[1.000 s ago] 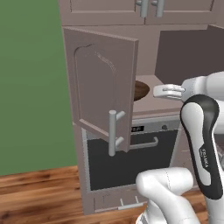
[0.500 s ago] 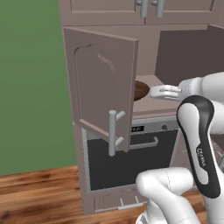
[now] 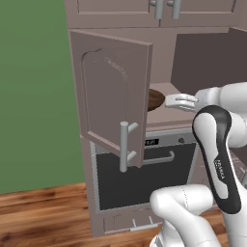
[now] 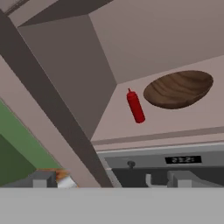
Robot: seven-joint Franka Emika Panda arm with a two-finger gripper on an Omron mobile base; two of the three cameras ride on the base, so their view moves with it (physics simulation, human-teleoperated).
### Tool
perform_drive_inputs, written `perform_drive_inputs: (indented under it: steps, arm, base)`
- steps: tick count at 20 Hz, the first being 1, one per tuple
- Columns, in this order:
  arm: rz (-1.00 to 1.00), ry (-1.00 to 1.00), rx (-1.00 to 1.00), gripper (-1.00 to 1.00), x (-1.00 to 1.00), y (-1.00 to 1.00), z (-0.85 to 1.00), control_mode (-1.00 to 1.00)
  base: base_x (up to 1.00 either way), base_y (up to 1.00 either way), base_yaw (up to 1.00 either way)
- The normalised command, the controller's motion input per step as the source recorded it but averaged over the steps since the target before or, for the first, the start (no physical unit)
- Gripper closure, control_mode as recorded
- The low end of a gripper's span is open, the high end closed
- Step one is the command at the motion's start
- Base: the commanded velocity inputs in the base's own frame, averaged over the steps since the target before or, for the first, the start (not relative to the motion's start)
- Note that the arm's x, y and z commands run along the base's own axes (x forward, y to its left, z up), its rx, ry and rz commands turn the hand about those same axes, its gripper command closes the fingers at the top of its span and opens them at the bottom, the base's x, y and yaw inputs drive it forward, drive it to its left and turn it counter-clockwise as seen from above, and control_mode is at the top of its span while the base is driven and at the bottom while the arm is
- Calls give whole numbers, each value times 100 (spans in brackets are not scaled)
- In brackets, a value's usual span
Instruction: Open the cabinet. Place the bowl and condiment on the counter. Then place the lime and garlic on the cutting board.
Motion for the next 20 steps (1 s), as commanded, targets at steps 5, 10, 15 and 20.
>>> perform_drive_inputs:
  steps: [5,10,15,20]
  arm:
    - [0,0,4,-100,40,-7,-8,-100]
    - [0,0,4,-100,37,-6,-13,-100]
    - [0,0,4,-100,45,0,-11,-100]
    - [0,0,2,-100,42,3,-10,-100]
  base:
    - [0,0,0]
    - [0,0,0]
    - [0,0,0]
    - [0,0,0]
